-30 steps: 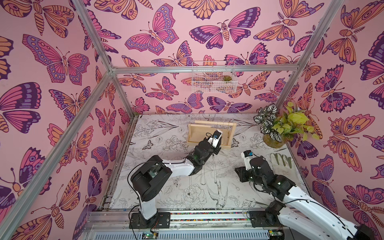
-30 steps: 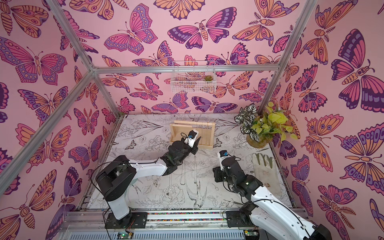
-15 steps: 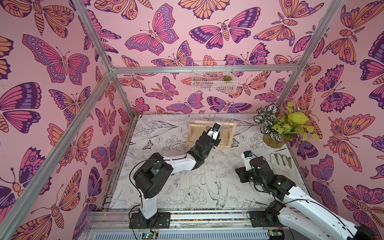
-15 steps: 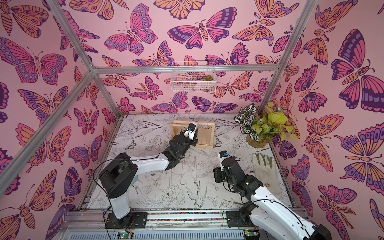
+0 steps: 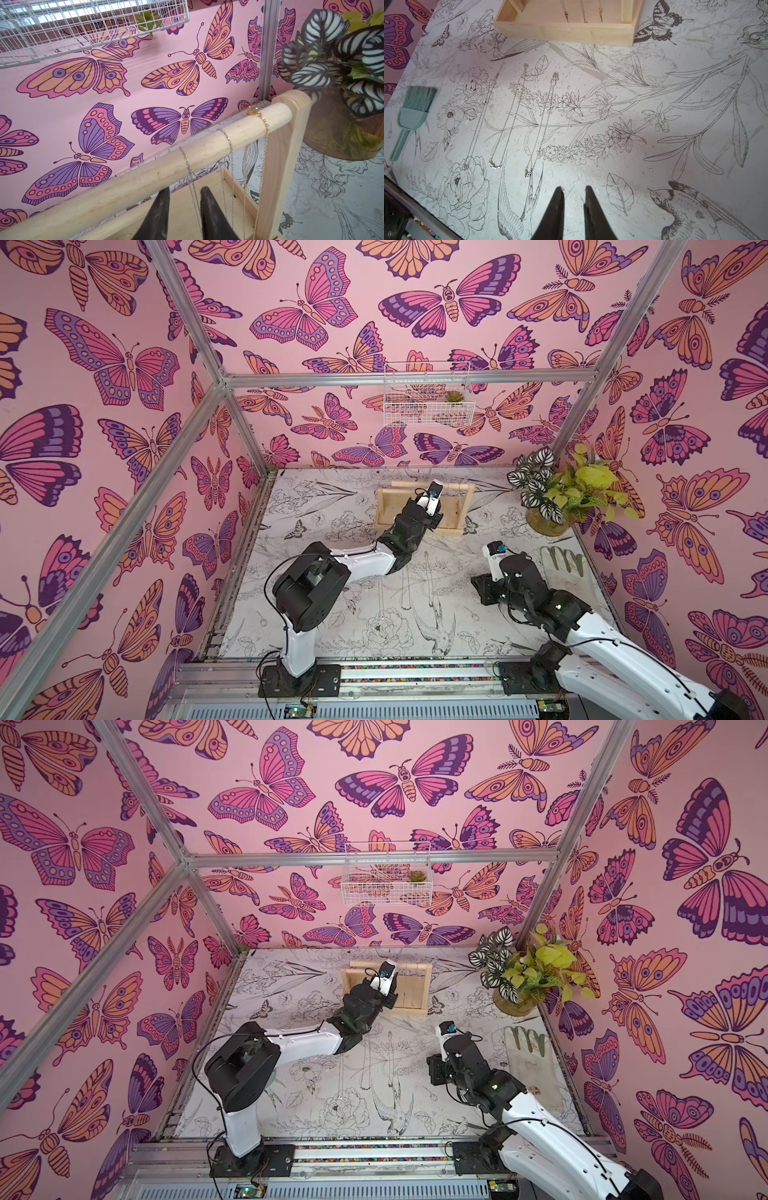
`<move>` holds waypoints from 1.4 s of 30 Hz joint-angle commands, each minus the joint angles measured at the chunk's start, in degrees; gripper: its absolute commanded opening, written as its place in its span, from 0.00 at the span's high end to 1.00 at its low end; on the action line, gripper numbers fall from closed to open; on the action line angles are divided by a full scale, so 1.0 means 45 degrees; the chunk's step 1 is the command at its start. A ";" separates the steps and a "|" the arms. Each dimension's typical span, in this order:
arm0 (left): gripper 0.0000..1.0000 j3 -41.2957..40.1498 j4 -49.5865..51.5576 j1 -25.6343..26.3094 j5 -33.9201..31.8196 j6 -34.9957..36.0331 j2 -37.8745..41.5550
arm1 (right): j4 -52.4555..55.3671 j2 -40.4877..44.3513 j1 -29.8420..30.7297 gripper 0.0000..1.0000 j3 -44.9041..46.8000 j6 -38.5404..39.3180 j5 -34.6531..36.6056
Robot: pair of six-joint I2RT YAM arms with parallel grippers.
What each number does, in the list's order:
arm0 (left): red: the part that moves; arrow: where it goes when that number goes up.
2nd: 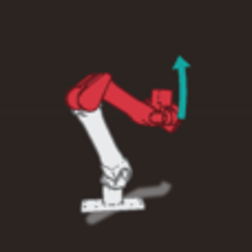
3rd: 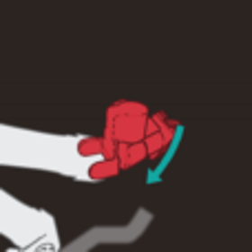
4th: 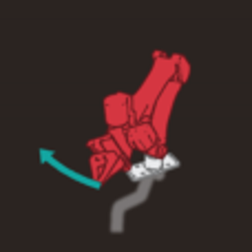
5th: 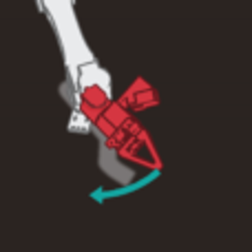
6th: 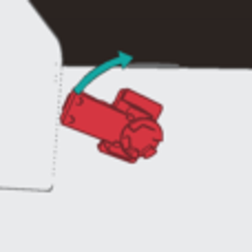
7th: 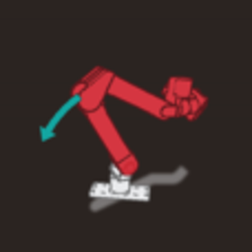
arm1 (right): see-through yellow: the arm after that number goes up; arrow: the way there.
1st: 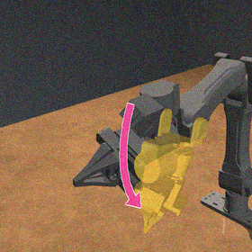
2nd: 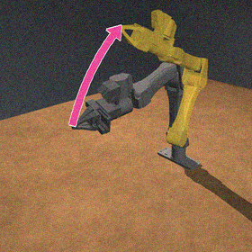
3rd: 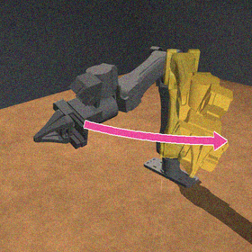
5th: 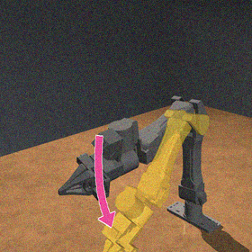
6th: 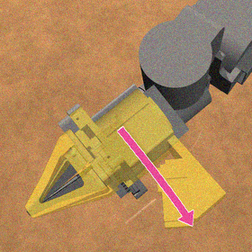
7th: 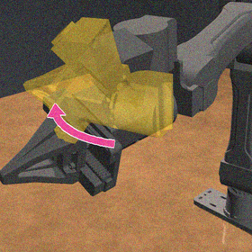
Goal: Take the necklace off the jewelry display stand
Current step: Take off the necklace from the stand.
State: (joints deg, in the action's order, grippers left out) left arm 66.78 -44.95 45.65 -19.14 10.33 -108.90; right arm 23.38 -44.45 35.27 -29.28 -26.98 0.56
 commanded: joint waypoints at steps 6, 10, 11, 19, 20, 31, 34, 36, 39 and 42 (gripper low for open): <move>0.76 0.0625 0.0416 -0.0104 -0.0428 -0.0306 -0.0539 | 0.0313 0.0329 -0.0116 0.78 0.0022 0.0099 0.0121; 0.81 0.0743 0.0425 -0.0085 -0.0792 -0.0365 -0.0662 | 0.0313 0.0363 -0.0132 0.78 0.0080 0.0086 0.0069; 0.83 0.0763 0.0438 -0.0085 -0.0841 -0.0376 -0.0668 | 0.0313 0.0384 -0.0122 0.78 0.0101 0.0083 0.0070; 1.00 0.0376 0.0473 -0.0105 -0.0941 -0.0470 -0.0309 | 0.0372 0.0471 -0.0170 0.79 0.0139 0.0084 0.0060; 1.00 0.0336 0.0496 -0.0103 -0.0972 -0.0441 -0.0262 | 0.0357 0.0465 -0.0171 0.79 0.0139 0.0085 0.0053; 1.00 -0.0335 0.0745 -0.0451 -0.1142 -0.0282 0.0529 | 0.0129 0.0361 -0.0166 0.79 0.0158 -0.0003 -0.0104; 1.00 -0.0557 0.0749 -0.0563 -0.1148 -0.0237 0.0743 | 0.0060 0.0308 -0.0161 0.79 0.0158 -0.0023 -0.0132; 1.00 -0.0673 0.0749 -0.0630 -0.1203 -0.0191 0.0874 | 0.0022 0.0275 -0.0161 0.79 0.0139 -0.0048 -0.0144; 1.00 -0.0903 0.0737 -0.0766 -0.1235 -0.0166 0.1123 | -0.0033 0.0218 -0.0178 0.79 0.0139 -0.0064 -0.0161; 1.00 -0.1089 0.0770 -0.0915 -0.1236 -0.0127 0.1397 | -0.0077 0.0163 -0.0163 0.79 0.0140 -0.0071 -0.0204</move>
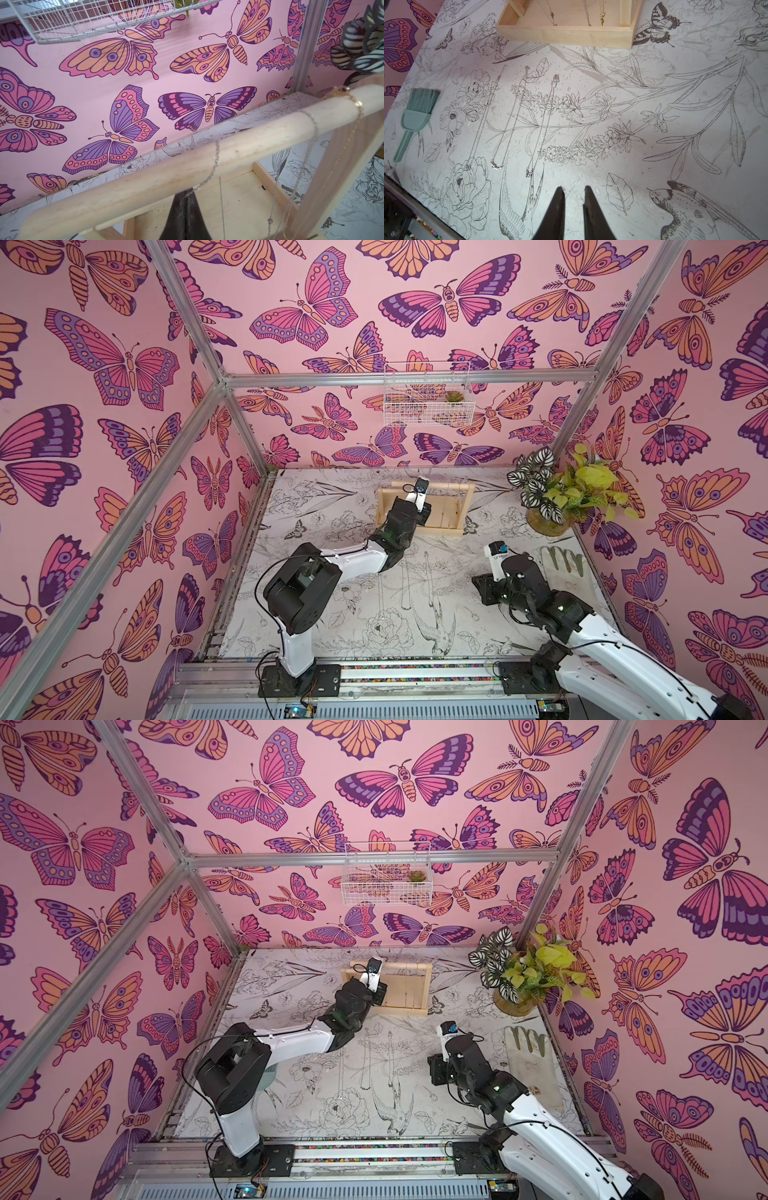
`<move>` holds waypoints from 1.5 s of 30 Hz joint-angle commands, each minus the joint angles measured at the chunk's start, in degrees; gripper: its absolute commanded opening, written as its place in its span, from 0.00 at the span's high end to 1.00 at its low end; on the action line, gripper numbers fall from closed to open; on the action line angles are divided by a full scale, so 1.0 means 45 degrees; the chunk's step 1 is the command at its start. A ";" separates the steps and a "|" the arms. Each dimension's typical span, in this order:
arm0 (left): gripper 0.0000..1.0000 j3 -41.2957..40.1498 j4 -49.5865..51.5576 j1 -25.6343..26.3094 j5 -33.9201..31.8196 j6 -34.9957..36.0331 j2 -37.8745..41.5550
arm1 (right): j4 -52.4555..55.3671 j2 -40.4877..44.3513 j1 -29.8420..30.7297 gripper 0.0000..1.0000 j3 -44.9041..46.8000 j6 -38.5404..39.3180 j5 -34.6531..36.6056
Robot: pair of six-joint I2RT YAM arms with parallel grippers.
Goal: Take the necklace off the jewelry display stand
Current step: Take off the necklace from the stand.
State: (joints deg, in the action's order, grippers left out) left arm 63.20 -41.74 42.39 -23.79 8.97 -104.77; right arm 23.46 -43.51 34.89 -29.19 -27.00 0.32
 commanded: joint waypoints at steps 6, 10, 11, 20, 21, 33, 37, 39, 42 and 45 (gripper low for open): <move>1.00 -0.0546 0.0056 -0.0454 -0.0289 0.0397 0.0887 | -0.0199 -0.0156 -0.0091 0.79 0.0122 -0.0098 -0.0204; 1.00 -0.0626 0.0519 -0.0627 -0.0405 0.0664 0.1150 | -0.0304 -0.0214 -0.0080 0.79 0.0139 -0.0151 -0.0246; 1.00 -0.0626 0.0585 -0.0681 -0.0477 0.0724 0.1205 | -0.0309 -0.0215 -0.0083 0.79 0.0149 -0.0137 -0.0263; 1.00 -0.0457 0.1090 -0.1361 -0.0575 0.0789 0.1701 | -0.0225 -0.0154 -0.0079 0.79 0.0135 -0.0133 -0.0287; 1.00 -0.0432 0.1146 -0.1396 -0.0570 0.0814 0.1715 | -0.0221 -0.0149 -0.0084 0.79 0.0139 -0.0130 -0.0279; 1.00 -0.0548 0.1344 -0.1616 -0.0744 0.1083 0.1921 | -0.0219 -0.0176 -0.0088 0.79 0.0071 -0.0074 -0.0324; 1.00 -0.0592 0.1571 -0.1831 -0.1097 0.1286 0.2156 | -0.0201 -0.0156 -0.0080 0.79 0.0061 -0.0093 -0.0325; 1.00 -0.0568 0.1746 -0.2016 -0.1216 0.1301 0.2302 | -0.0206 -0.0156 -0.0079 0.79 0.0081 -0.0087 -0.0348; 1.00 -0.0509 0.2041 -0.2271 -0.1262 0.1284 0.2512 | -0.0214 -0.0149 -0.0089 0.79 0.0119 -0.0094 -0.0398; 1.00 -0.0530 0.2143 -0.2411 -0.1219 0.1324 0.2732 | -0.0229 -0.0137 -0.0079 0.79 0.0139 -0.0101 -0.0399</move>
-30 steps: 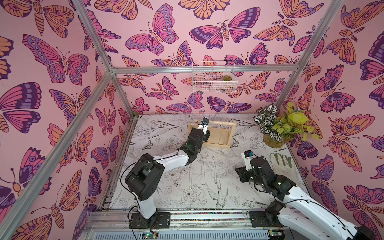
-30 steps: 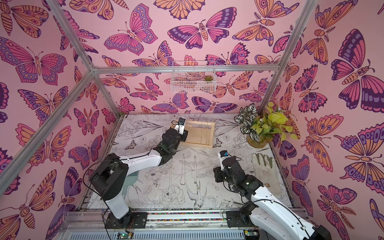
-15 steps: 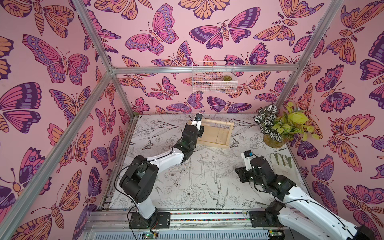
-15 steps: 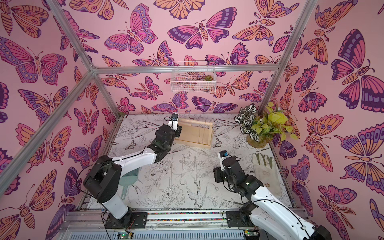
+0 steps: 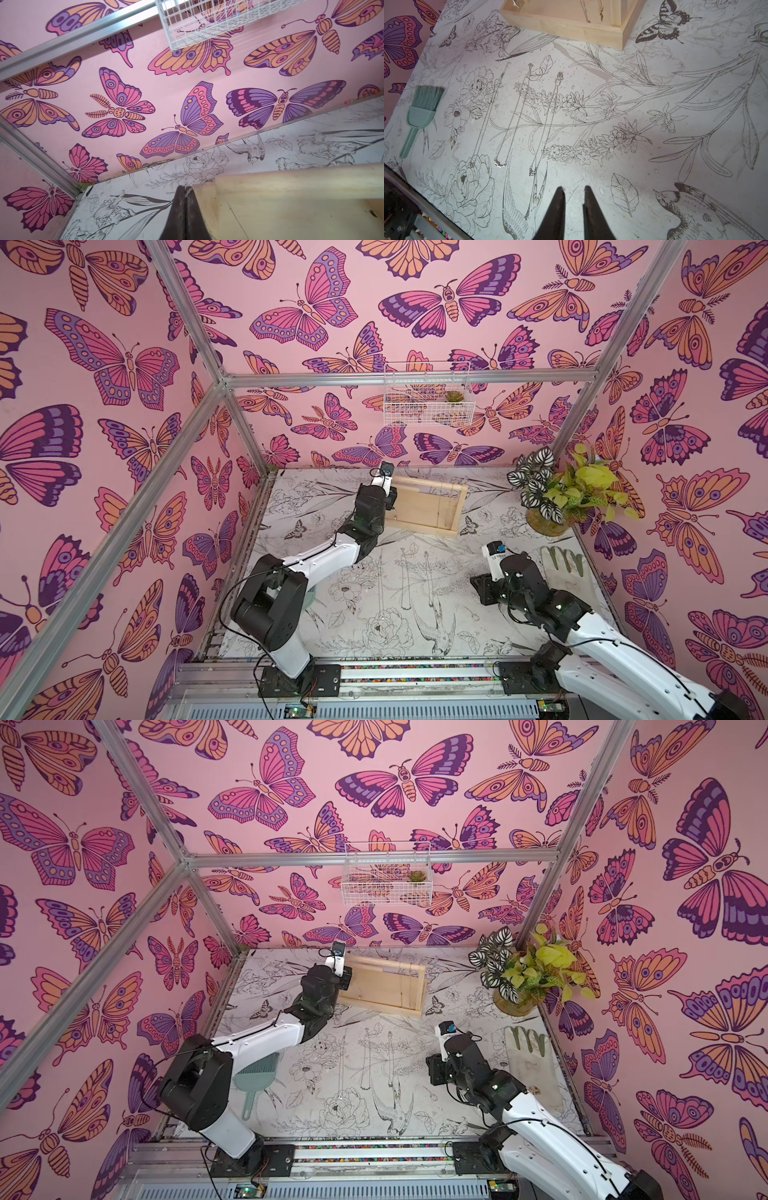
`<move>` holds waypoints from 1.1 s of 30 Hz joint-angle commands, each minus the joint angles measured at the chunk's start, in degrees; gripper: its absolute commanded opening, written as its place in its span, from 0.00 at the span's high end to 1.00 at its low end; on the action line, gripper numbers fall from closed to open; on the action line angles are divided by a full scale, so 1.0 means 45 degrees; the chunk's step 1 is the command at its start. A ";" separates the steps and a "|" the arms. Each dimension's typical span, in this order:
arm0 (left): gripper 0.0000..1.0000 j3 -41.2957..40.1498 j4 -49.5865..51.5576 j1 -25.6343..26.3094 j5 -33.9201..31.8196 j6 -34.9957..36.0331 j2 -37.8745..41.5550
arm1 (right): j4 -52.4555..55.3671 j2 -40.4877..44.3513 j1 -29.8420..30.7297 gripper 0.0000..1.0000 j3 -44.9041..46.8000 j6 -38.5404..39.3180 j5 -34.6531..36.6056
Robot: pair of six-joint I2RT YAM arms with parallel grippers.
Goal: Take the necklace off the jewelry display stand
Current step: Take off the necklace from the stand.
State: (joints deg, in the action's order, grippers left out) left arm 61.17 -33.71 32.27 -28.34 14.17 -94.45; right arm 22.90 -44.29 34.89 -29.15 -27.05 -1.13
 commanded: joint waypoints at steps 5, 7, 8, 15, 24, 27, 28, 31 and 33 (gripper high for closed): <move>1.00 -0.0020 0.0521 -0.0314 -0.0232 0.0306 0.0606 | -0.0146 0.0029 -0.0081 0.79 0.0129 -0.0133 -0.0100; 1.00 -0.0021 0.0559 -0.0316 -0.0229 0.0334 0.0702 | -0.0160 0.0019 -0.0081 0.79 0.0110 -0.0123 -0.0115; 1.00 -0.0038 0.0600 -0.0316 -0.0243 0.0375 0.0731 | -0.0145 0.0019 -0.0096 0.79 0.0115 -0.0124 -0.0105; 1.00 -0.0230 0.0770 -0.0433 -0.0487 0.0542 0.1098 | -0.0096 0.0058 -0.0088 0.79 0.0061 -0.0121 -0.0192; 1.00 -0.0599 0.1073 -0.0511 -0.0577 0.0600 0.1876 | -0.0060 0.0232 -0.0079 0.79 0.0052 -0.0113 -0.0358; 1.00 -0.0681 0.1599 -0.0513 -0.0189 0.0396 0.2364 | -0.0038 0.0240 -0.0096 0.79 0.0012 -0.0082 -0.0340; 1.00 -0.0700 0.1921 -0.0511 0.0108 0.0268 0.2553 | -0.0049 0.0218 -0.0087 0.79 -0.0007 -0.0054 -0.0320; 1.00 -0.0751 0.3164 -0.0516 0.1020 -0.0178 0.3252 | -0.0029 0.0104 -0.0095 0.79 -0.0141 0.0032 -0.0316; 1.00 -0.0884 0.4025 -0.0511 0.1584 -0.0540 0.3780 | -0.0064 0.0043 -0.0079 0.79 -0.0201 0.0038 -0.0361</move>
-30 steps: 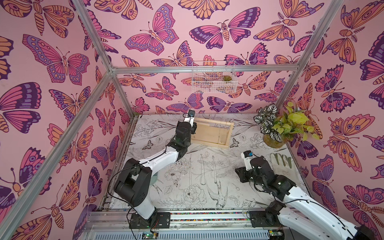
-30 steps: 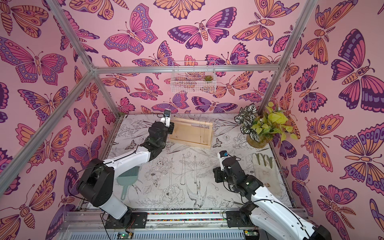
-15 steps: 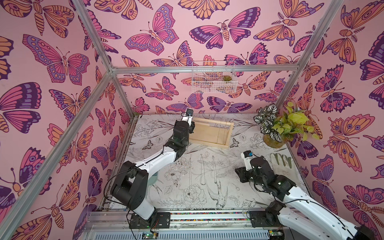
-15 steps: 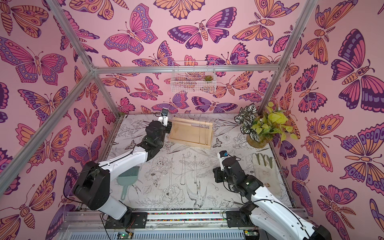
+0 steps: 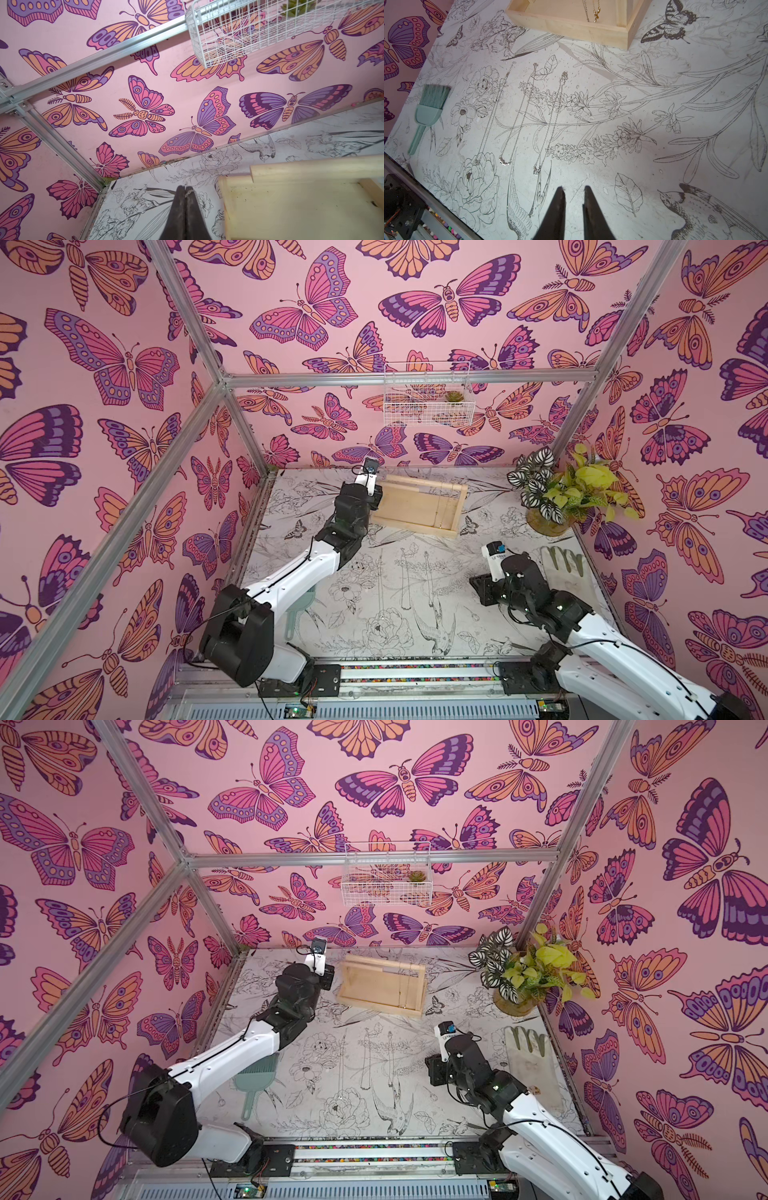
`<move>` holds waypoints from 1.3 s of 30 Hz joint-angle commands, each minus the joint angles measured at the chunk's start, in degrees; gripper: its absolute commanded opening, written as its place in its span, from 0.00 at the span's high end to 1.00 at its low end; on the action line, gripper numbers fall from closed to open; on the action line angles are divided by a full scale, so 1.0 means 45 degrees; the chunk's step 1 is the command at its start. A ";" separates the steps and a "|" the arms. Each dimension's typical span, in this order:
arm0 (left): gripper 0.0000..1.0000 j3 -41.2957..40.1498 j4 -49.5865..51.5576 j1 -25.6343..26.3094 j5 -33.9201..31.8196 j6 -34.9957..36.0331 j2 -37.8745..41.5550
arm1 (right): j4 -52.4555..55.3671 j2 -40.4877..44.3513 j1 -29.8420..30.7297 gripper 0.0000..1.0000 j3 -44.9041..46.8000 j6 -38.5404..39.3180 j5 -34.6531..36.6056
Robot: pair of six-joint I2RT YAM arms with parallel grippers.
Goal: Take the necklace off the jewelry display stand
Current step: Take off the necklace from the stand, then place the necklace at the center of the board.
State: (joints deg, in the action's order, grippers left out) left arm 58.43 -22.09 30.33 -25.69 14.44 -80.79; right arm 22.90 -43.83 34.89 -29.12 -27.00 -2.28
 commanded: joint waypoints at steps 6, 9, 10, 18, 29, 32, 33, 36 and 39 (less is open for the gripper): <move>1.00 -0.0679 0.4357 -0.0063 0.2504 -0.2176 0.2846 | -0.0227 -0.0348 -0.0086 0.79 -0.0183 0.0063 -0.0596; 1.00 -0.0850 0.5853 -0.0094 0.3214 -0.3136 0.3691 | -0.0165 -0.0381 -0.0094 0.79 -0.0185 0.0074 -0.0774; 1.00 -0.0922 0.6333 -0.0079 0.3463 -0.3433 0.3999 | -0.0128 -0.0330 -0.0089 0.79 -0.0193 0.0069 -0.0839; 1.00 -0.1768 0.9055 -0.0051 0.4750 -0.5390 0.5662 | 0.0220 0.0109 -0.0079 0.80 0.0005 0.0107 -0.0819; 1.00 -0.3072 1.0373 0.0848 0.6276 -0.6855 0.7977 | 0.0498 0.0571 -0.0094 0.80 0.0202 -0.0001 -0.0818; 1.00 -0.3449 1.0657 0.1312 0.5981 -0.7372 0.8633 | 0.0566 0.0628 -0.0060 0.80 0.0188 -0.0001 -0.0839; 1.00 -0.3556 1.0702 0.1496 0.5840 -0.7510 0.8809 | 0.0607 0.0639 -0.0076 0.80 0.0181 -0.0001 -0.0840; 1.00 -0.3900 1.0948 0.2125 0.5189 -0.8041 0.9273 | 0.0675 0.0645 -0.0071 0.81 0.0125 -0.0026 -0.0848; 1.00 -0.4258 1.1148 0.2722 0.4609 -0.8605 0.9729 | 0.0781 0.0723 -0.0061 0.81 0.0071 -0.0091 -0.0855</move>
State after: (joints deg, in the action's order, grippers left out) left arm 41.04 25.67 40.71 -1.52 -20.51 -38.59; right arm 24.62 -41.43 34.89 -28.95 -27.00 -5.65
